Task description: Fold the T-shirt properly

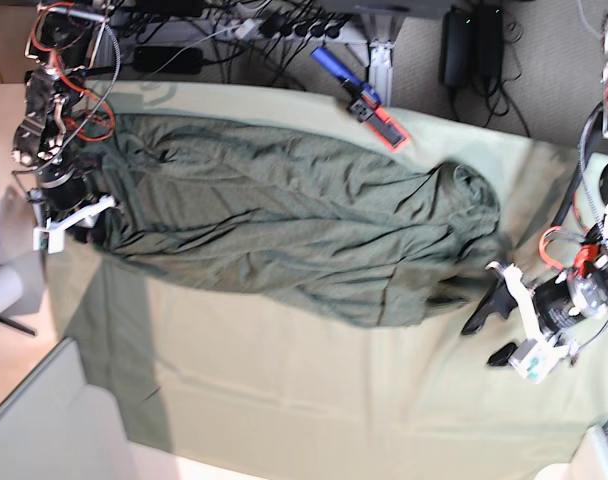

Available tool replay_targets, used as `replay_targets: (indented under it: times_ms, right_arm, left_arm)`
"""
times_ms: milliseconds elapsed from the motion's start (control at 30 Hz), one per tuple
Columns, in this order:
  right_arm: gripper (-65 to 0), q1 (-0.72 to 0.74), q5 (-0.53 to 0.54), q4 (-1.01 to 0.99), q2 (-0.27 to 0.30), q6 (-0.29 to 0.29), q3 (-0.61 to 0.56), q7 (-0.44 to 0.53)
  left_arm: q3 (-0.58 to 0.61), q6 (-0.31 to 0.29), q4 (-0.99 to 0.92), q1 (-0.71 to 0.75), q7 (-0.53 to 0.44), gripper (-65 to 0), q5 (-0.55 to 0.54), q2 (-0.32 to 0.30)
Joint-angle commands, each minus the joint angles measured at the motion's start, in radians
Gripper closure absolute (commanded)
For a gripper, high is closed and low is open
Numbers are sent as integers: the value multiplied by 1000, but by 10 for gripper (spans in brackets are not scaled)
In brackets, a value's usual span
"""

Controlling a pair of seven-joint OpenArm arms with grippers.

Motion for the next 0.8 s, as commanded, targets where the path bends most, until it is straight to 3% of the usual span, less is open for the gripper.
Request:
replay_targets:
  times_ms: [0,200,367,567,667,767]
  right_arm:
    - [-181,18,10,17,24,-3,11,23]
    - [-181,18,36,17,23,-3,11,23]
    - [-181,18,35,17,7,-3,11,23]
    - [-180,18,35,17,-11,-3,11,23]
    - [-180,18,35,17,-15,-3,11,23]
    - [-180,18,35,17,-16,-3,11,23]
  left_arm:
    - [11,1,-26,-37,-31,-406,5,-1]
    - [222,-8,-129,-69,-86,-406,199,1]
    - [378,157,-128,-71,-117,-406,311,1]
    - [423,209,-128,-95,-111,-406,394,1]
    - [422,200,-126,-131,-66,-406,389,1]
    - [422,132,-123,-160,-66,-406,372,-5]
